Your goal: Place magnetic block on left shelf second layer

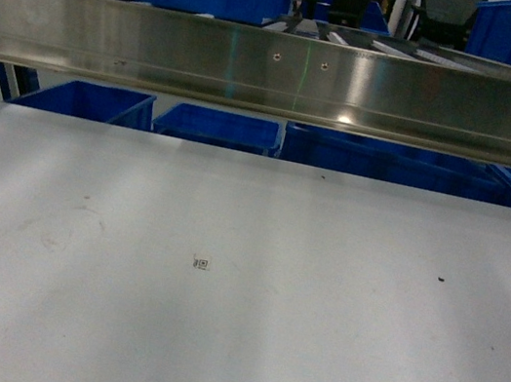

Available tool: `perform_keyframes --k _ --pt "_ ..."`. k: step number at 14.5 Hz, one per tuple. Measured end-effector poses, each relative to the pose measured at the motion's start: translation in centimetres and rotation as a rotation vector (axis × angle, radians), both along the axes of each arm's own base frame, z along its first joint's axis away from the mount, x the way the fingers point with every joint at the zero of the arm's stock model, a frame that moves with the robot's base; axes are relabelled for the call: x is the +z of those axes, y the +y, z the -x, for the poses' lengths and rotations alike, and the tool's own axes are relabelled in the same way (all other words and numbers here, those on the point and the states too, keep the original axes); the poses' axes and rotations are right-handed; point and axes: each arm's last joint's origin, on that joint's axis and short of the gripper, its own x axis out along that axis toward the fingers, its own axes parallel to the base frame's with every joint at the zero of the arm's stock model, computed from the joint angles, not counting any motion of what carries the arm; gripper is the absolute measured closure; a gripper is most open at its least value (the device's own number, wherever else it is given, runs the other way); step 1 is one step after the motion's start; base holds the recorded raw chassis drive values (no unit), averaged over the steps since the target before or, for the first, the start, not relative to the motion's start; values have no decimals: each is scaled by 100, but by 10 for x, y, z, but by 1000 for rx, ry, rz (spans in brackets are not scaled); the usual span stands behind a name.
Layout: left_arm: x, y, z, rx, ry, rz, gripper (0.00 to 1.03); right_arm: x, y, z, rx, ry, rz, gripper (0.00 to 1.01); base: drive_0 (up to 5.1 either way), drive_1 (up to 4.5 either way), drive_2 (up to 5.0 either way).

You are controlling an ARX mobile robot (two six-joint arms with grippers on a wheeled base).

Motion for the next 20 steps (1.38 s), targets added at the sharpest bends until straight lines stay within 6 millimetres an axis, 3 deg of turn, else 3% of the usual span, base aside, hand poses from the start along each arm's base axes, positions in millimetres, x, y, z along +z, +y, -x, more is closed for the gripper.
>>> perform_keyframes --k 6,20 --pt "0 0 0 0 0 0 5 0 6 3 26 -19 150 67 0 0 0" --pt "0 0 0 1 0 0 5 1 2 1 42 -29 147 67 0 0 0"
